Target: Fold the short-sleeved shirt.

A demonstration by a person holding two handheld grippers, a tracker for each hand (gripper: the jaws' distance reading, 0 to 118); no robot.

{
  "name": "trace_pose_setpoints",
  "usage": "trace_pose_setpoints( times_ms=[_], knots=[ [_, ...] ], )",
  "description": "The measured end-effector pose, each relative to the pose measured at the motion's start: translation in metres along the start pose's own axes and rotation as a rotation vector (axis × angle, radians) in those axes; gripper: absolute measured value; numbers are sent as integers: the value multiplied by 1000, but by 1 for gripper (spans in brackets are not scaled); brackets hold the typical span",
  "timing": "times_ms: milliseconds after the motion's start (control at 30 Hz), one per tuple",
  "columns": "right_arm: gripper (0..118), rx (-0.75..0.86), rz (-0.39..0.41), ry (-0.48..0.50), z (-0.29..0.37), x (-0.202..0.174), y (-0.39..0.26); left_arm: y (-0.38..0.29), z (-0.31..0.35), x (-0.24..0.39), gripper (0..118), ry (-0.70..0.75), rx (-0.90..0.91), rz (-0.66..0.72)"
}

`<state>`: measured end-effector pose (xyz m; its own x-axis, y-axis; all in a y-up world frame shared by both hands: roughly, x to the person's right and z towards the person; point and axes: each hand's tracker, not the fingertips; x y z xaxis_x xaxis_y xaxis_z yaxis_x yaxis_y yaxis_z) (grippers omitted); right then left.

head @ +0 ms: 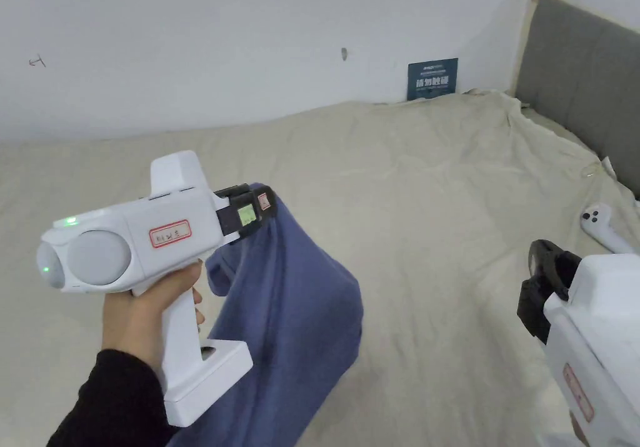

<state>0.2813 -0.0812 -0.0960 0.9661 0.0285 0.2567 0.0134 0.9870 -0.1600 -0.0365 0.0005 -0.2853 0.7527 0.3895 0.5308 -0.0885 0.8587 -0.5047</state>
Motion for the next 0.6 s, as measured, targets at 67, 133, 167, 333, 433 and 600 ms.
trace_pose_setpoints(
  times_ms=[67, 133, 167, 333, 433, 600],
  knots=[
    [0, 4, 1, -18, 3, 9, 1, 1, -12, 18, 0, -48, -13, -24],
    [0, 11, 5, -37, 5, 16, 1, -3, -30, 31, 0, -71, -52, -58],
    [0, 14, 5, -47, 6, 19, 0, -8, -37, 35, 0, -71, -82, -76],
    [0, 5, -27, -74, 9, 33, -10, -63, -75, 39, 0, -87, -258, -85],
    [0, -18, -22, -78, 8, 38, -19, -111, -95, 27, 0, -60, -390, -79],
    [0, -41, -32, -76, 8, 37, -27, -181, -121, -3, 0, 27, -571, -30]
  ],
)
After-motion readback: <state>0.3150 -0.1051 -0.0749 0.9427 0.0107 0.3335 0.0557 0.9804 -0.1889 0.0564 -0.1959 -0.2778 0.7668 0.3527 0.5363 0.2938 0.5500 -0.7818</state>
